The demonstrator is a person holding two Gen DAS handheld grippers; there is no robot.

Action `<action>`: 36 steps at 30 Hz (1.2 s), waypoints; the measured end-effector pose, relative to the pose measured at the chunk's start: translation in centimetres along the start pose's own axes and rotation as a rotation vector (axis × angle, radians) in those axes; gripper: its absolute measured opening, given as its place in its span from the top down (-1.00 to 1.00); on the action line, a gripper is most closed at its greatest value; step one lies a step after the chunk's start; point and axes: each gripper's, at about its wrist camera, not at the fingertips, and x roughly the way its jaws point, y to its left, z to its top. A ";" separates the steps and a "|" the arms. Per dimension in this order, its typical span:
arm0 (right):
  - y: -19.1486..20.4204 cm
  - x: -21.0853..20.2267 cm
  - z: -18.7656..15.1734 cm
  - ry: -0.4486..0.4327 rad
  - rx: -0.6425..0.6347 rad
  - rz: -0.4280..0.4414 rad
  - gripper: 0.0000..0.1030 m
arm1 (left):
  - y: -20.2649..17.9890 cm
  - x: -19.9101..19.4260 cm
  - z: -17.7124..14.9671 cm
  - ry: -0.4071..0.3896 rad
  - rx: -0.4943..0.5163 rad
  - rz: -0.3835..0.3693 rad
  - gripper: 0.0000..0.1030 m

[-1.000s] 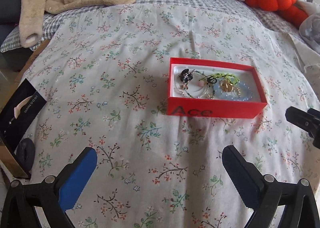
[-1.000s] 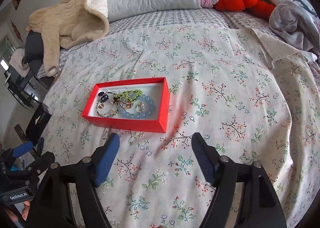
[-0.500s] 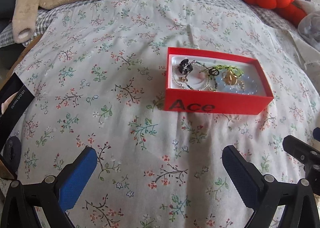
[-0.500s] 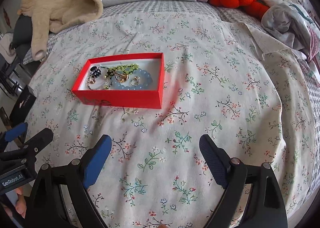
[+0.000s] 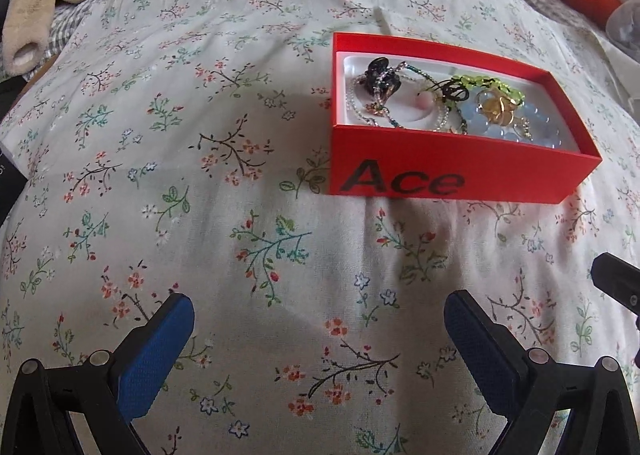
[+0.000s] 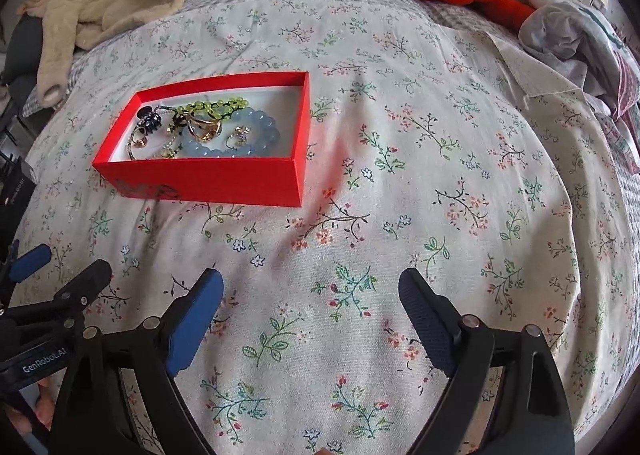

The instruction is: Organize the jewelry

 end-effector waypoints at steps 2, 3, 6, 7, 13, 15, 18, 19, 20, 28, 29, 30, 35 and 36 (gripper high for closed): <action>0.3 0.3 0.2 -0.001 -0.014 -0.020 -0.77 | -0.3 -0.1 0.3 -0.021 0.011 0.003 -0.99; 0.4 0.5 0.3 0.003 -0.022 -0.031 -0.77 | -0.4 -0.1 0.4 -0.031 0.017 0.006 -0.99; 0.7 1.1 0.2 0.022 -0.043 -0.045 -0.77 | -0.8 0.2 0.3 -0.045 0.045 0.007 -0.99; 0.8 1.2 0.1 0.023 -0.047 -0.046 -0.77 | -0.8 0.5 0.2 -0.045 0.050 0.017 -0.99; 1.1 0.8 -0.6 0.012 -0.056 -0.080 -0.77 | -0.4 1.3 0.1 0.001 0.026 0.006 -0.99; 1.2 0.7 -0.9 0.018 -0.059 -0.069 -0.77 | -0.3 1.0 0.0 -0.003 0.023 0.007 -0.99; 1.5 0.3 -1.2 0.020 -0.059 -0.057 -0.77 | 0.0 0.5 -0.1 -0.012 0.012 0.010 -0.99; 1.5 0.2 -1.3 0.018 -0.055 -0.058 -0.77 | 0.0 0.3 -0.1 -0.015 0.010 0.011 -0.99; 1.5 0.0 -1.3 0.015 -0.051 -0.059 -0.77 | 0.0 0.2 -0.1 -0.018 0.010 0.011 -0.99; 2.0 -0.7 -1.7 0.004 -0.047 -0.070 -0.77 | 0.0 -0.7 -0.5 -0.031 0.015 0.017 -0.99; 2.1 -0.8 -1.7 0.001 -0.043 -0.068 -0.77 | 0.0 -0.7 -0.5 -0.030 0.013 0.015 -0.99; 2.1 -0.9 -1.7 -0.001 -0.039 -0.063 -0.77 | 0.0 -0.7 -0.6 -0.029 0.012 0.015 -0.99; 2.4 -1.3 -1.7 -0.007 -0.038 -0.042 -0.77 | 0.0 -1.0 -0.7 -0.036 0.013 0.022 -0.99; 2.5 -1.3 -1.8 -0.009 -0.039 -0.044 -0.77 | -0.1 -1.0 -0.7 -0.037 0.014 0.022 -0.99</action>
